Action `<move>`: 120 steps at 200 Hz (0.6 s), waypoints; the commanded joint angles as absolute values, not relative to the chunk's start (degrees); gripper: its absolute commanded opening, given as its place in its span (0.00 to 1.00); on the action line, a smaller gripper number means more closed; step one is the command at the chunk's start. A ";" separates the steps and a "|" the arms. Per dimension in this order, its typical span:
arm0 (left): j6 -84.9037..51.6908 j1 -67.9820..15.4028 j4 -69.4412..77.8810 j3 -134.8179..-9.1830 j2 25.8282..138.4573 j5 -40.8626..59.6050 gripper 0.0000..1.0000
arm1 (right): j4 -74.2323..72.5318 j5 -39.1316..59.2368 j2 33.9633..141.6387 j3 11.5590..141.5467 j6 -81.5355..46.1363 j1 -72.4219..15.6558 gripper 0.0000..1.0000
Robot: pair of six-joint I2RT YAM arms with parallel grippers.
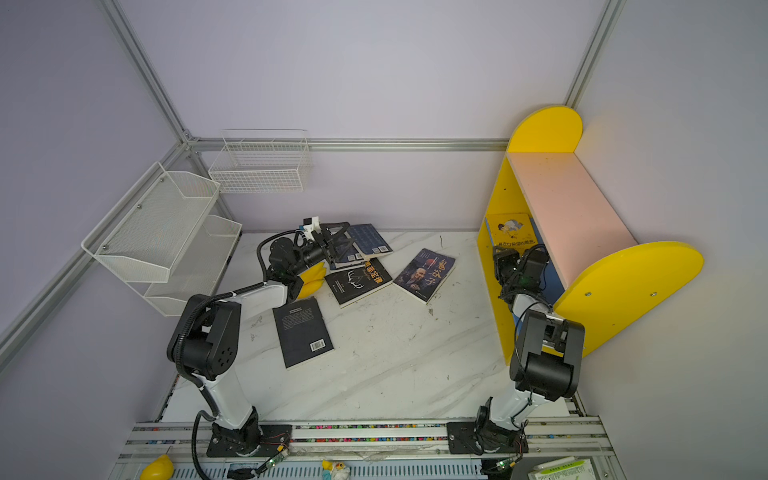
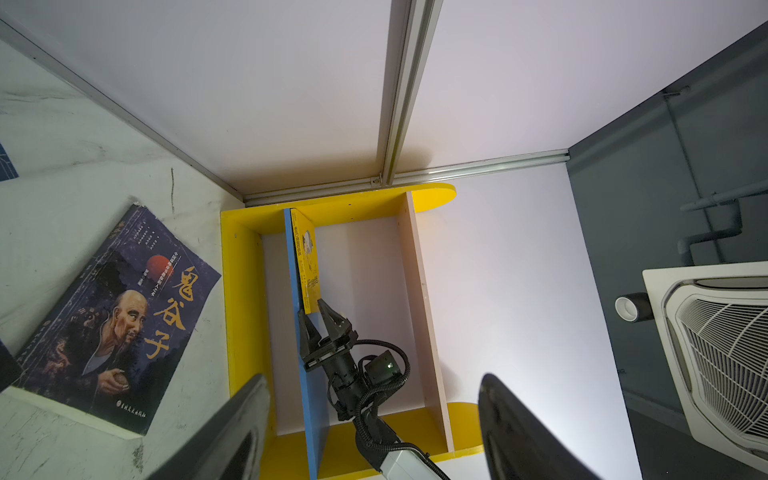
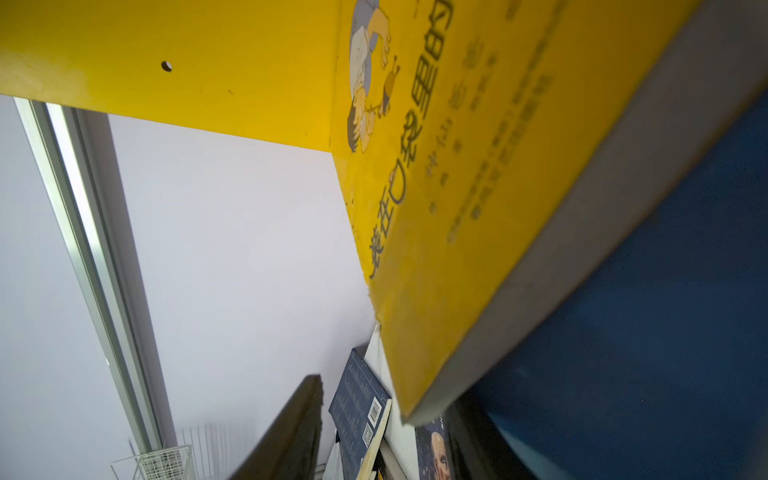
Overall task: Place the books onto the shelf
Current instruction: 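Open the right gripper and release the yellow book on the shelf, then move the right gripper to the purple book while the left gripper approaches it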
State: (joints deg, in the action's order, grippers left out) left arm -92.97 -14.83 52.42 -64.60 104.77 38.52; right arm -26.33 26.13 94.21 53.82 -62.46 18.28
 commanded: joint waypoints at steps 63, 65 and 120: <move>-93.38 -15.12 55.16 -62.62 102.35 39.33 0.80 | -4.31 17.25 83.75 55.91 -61.07 19.15 0.72; -93.42 -15.16 55.19 -62.70 102.38 39.38 0.80 | -4.02 16.95 83.51 55.84 -61.26 19.09 0.72; -89.27 -15.12 49.10 -64.85 102.12 42.33 0.80 | 3.76 16.79 80.68 58.86 -54.03 17.36 0.69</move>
